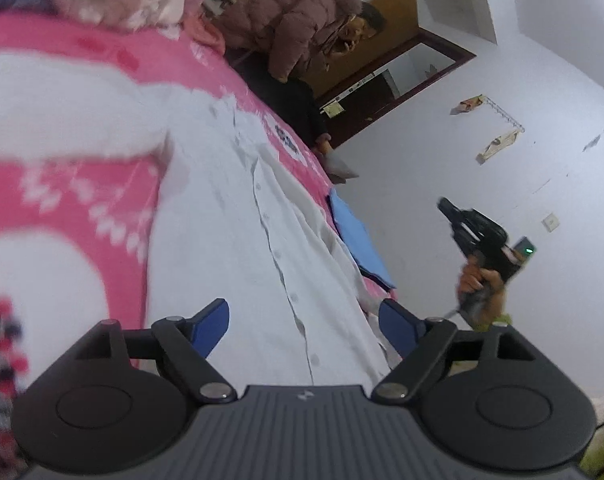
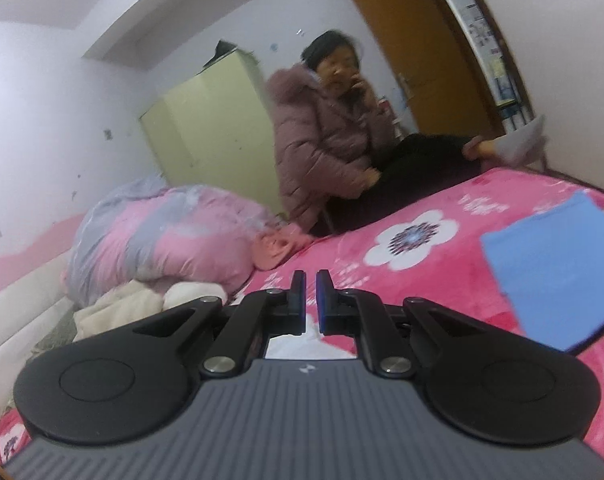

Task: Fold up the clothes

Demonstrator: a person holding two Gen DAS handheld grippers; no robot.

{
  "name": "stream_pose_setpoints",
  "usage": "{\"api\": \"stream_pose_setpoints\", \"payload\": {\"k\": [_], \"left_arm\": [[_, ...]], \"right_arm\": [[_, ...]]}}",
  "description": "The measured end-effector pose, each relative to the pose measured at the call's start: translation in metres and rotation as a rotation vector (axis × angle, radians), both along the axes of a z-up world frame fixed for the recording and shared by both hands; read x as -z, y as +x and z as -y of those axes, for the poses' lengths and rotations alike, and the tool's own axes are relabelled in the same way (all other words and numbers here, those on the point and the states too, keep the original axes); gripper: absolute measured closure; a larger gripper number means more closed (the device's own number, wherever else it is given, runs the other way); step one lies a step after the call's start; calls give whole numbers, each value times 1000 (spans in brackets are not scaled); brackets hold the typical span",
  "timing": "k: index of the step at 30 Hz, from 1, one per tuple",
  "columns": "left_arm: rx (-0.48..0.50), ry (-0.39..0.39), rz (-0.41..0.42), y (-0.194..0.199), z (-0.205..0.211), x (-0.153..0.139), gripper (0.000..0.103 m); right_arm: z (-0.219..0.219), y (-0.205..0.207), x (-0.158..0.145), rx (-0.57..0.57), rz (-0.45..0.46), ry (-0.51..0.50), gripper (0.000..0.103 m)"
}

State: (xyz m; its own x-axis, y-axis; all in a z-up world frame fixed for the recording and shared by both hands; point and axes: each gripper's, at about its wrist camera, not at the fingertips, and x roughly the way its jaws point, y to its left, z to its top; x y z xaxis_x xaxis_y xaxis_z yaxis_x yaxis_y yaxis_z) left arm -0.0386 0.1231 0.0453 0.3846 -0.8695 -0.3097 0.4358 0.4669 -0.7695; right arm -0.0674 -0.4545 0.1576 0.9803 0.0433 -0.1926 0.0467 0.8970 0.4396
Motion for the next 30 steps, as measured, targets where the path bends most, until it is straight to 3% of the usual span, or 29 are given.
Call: {"api": "stream_pose_setpoints", "payload": {"k": [2,4,7,9,12,16,21,30], "left_arm": [[1,32,37,16,12,-11,21],[-9,120,79,34,31,-24,21],[-46,329,201,56,77,-32,23],[-64,415,298,63,109,-32,23],[-43,424,332,74,145,-18,23],[-57,400,268,90,162,14,24],[-82,400,191,105,159,47,25],[-88,261,166,108,141,65,22]], "right_arm": [[-2,-6,-7,2,-5,-43,97],[-10,-8,-14,-6,-12,-98,97],[-36,11,-16,-64,-38,-168,97],[-61,42,-9,-128,-86,-202,97],[-100,102,13,-230,-177,-230,97],[-149,185,53,-341,-309,-255,97],[-184,284,106,-381,-467,-246,100],[-196,365,160,-367,-657,-366,103]]}}
